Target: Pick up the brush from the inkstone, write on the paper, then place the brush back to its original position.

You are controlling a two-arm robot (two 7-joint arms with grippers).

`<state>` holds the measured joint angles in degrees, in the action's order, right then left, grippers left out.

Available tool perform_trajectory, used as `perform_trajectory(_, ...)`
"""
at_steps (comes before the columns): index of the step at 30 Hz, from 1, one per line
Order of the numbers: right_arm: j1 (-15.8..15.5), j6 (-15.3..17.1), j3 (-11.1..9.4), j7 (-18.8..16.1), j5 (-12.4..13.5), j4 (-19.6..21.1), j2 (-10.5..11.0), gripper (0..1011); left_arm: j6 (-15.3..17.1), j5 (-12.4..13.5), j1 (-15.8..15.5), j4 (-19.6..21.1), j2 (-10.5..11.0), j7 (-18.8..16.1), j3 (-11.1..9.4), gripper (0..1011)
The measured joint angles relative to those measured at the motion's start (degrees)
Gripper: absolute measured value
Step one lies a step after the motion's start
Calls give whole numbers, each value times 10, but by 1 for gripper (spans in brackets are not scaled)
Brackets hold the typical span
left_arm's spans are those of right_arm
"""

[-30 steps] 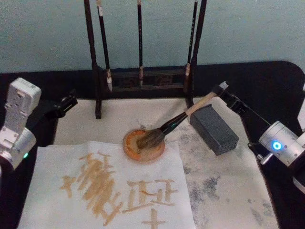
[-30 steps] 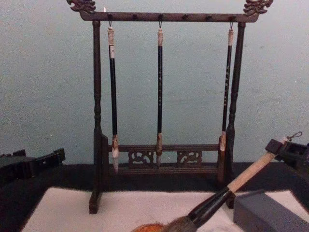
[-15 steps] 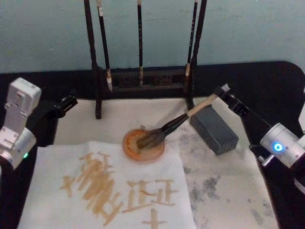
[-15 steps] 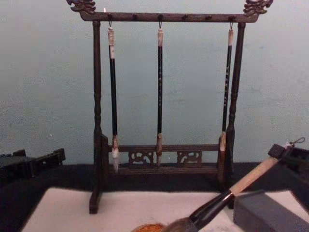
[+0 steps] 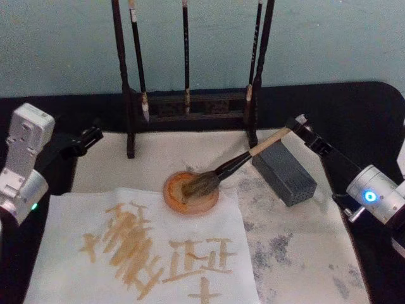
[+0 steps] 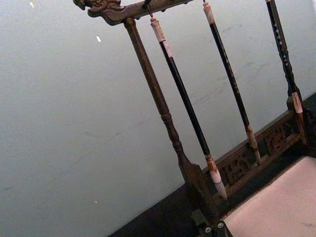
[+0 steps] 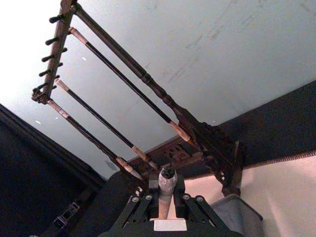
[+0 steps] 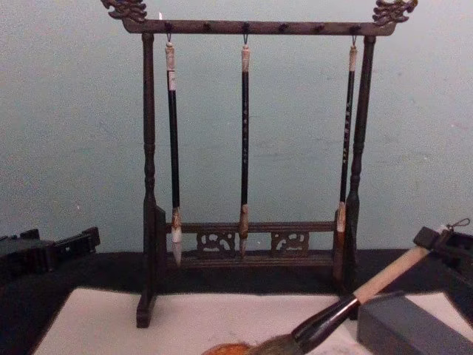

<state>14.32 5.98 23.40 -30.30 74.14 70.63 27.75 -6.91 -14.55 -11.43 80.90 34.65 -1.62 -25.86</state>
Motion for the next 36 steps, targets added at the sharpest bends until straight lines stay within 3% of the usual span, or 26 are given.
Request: perform_trajectory(36,2,8,3,7,4,-3,2,172,0,0,0,0,0,0,0,1002)
